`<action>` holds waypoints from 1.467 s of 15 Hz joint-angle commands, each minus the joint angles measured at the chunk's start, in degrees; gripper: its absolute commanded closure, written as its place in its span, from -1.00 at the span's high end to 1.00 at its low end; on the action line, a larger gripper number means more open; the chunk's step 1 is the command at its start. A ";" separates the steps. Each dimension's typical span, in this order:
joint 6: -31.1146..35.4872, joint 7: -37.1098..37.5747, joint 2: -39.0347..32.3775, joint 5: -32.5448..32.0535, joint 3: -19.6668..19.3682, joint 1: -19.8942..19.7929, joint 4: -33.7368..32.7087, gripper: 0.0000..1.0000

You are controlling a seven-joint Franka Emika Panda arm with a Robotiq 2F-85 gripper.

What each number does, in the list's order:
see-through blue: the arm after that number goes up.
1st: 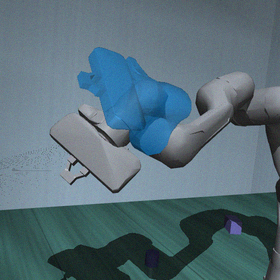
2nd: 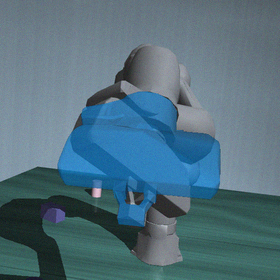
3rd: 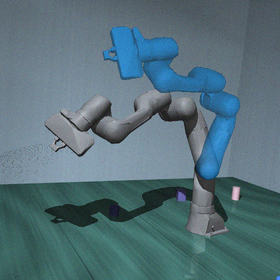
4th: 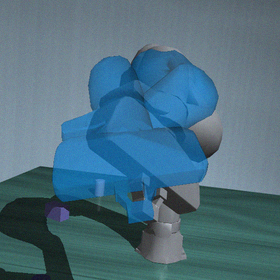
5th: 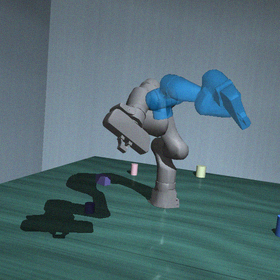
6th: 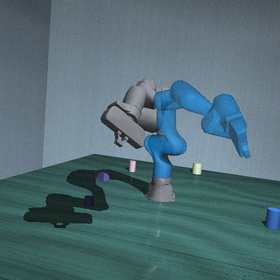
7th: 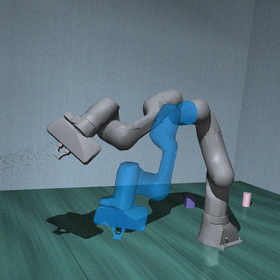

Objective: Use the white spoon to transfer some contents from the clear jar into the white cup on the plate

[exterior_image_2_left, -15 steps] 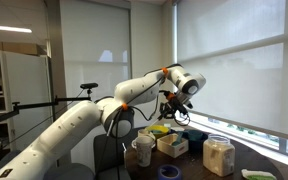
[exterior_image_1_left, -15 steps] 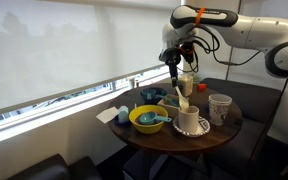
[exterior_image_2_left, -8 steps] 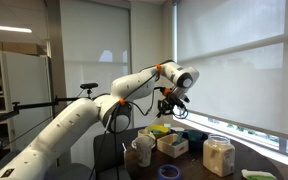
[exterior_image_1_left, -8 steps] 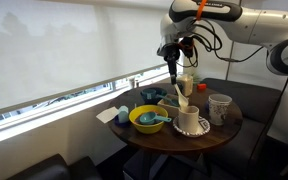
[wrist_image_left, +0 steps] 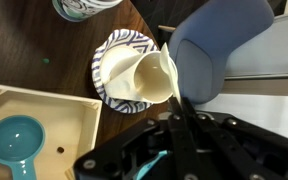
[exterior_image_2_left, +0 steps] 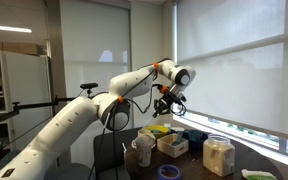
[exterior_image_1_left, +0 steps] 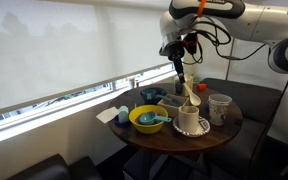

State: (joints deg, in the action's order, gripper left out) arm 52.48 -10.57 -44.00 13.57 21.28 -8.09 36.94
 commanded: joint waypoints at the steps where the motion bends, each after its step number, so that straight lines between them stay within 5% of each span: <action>1: -0.99 -1.71 2.15 -4.50 -1.08 1.34 1.56 -0.98; 19: 4.91 -0.19 2.27 -7.26 -0.10 5.02 0.43 -0.98; 20: 4.78 -0.08 2.26 -7.31 -0.15 5.22 0.47 -0.40; 22: 4.50 0.16 2.35 -7.14 -0.17 5.38 0.51 -0.25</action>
State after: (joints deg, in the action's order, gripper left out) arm 57.62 -10.98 -42.71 7.02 21.25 -3.29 36.94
